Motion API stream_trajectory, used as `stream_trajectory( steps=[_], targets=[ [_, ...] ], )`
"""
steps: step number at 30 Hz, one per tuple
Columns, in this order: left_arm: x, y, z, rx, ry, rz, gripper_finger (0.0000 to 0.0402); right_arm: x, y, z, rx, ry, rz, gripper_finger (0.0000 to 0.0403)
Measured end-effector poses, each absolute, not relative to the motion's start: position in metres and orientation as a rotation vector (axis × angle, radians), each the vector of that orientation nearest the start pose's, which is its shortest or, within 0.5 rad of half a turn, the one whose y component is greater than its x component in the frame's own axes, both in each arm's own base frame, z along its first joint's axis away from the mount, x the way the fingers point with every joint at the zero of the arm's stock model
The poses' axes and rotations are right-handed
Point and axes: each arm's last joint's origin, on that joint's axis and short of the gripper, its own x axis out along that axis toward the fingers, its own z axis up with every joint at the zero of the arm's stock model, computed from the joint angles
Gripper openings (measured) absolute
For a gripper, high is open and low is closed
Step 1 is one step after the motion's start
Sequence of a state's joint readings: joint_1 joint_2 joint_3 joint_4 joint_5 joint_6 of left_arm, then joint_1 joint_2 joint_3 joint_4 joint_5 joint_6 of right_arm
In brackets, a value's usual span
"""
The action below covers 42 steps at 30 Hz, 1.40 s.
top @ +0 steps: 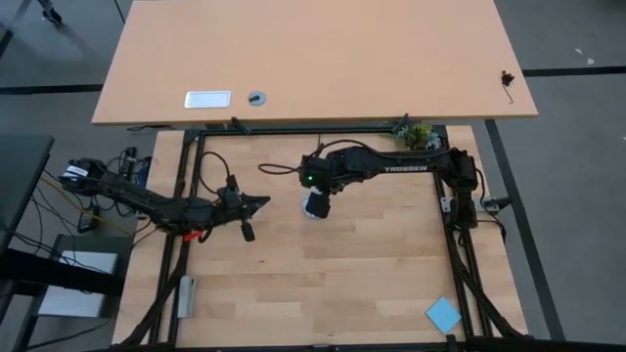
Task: Screw lightbulb
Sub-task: Insert the lightbulb into the lamp socket
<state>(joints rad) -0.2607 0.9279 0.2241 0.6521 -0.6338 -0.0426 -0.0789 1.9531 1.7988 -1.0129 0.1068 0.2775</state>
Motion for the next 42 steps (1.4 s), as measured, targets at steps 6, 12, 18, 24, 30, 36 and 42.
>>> stream_trajectory(
  steps=[6, 12, 18, 24, 30, 36, 42],
  targets=[
    [0.177, -0.029, 0.196, -0.007, 0.053, 0.374, 0.0001, 0.408, -0.039, 0.282, 0.179, 1.121, -0.294, 0.0281],
    [0.176, -0.029, 0.193, 0.006, 0.082, 0.374, 0.0001, 0.410, -0.039, 0.282, 0.118, 1.118, -0.256, 0.0302],
    [0.176, -0.029, 0.193, 0.005, 0.082, 0.373, 0.0001, 0.410, -0.045, 0.282, 0.039, 1.120, -0.218, 0.0329],
    [0.176, -0.029, 0.193, 0.005, 0.082, 0.372, 0.0001, 0.409, -0.052, 0.282, -0.147, 1.138, -0.110, 0.0336],
    [0.176, -0.029, 0.193, 0.005, 0.082, 0.372, 0.0001, 0.410, -0.056, 0.279, -0.192, 1.149, -0.056, 0.0317],
    [0.176, -0.029, 0.193, 0.004, 0.082, 0.372, 0.0001, 0.409, -0.059, 0.279, -0.144, 1.147, -0.077, 0.0296],
    [0.176, -0.029, 0.193, -0.009, 0.079, 0.373, 0.0001, 0.409, -0.059, 0.280, 0.055, 1.128, -0.184, 0.0277]
  ],
)
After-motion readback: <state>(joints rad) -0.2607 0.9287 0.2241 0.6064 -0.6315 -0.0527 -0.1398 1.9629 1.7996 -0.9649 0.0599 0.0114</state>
